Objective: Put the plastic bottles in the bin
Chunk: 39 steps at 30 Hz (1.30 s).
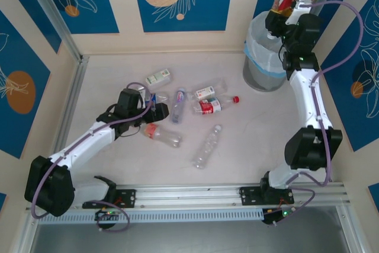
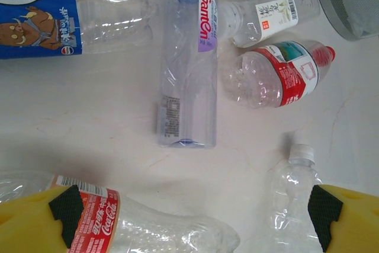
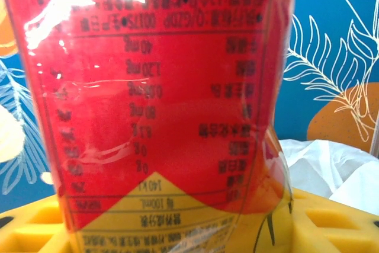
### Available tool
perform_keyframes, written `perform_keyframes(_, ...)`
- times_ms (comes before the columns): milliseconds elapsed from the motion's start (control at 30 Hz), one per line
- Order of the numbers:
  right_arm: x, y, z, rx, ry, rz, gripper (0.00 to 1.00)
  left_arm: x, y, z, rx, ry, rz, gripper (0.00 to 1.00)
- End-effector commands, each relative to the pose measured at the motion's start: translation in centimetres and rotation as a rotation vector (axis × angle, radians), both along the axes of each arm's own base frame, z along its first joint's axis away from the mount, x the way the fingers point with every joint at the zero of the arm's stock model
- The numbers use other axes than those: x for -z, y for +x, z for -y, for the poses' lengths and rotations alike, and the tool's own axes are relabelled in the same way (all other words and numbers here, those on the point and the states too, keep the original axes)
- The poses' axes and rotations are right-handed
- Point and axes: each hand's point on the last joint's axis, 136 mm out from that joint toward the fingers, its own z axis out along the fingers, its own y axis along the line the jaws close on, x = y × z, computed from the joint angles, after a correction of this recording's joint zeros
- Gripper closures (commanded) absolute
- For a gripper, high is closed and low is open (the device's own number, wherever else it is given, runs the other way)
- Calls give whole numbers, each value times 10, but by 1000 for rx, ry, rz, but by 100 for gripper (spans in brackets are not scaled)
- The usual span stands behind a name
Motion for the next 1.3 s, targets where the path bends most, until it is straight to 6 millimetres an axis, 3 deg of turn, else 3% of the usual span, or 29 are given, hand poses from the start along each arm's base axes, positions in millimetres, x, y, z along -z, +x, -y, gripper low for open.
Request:
perform_keyframes(0,11,20,15,65,-131,-37,42,-13,4,7,17,-2,27,1)
perform_keyframes(100,37,41,25,84,-204,-141,42,-11,3,8,19,5,26,1)
perform_keyframes(267,81,61,41,76,-210,-332,41,-7,1,7,18,24,16,1)
perform_keyframes(667,142,61,48,47,-193,-509,38,-3,0,3,15,53,12,1)
perform_keyframes(867,149,60,50,50,-185,-543,34,-3,-1,0,11,70,15,1)
perform_keyframes(1267,112,54,39,46,-162,-486,23,0,-3,-17,-50,131,14,1)
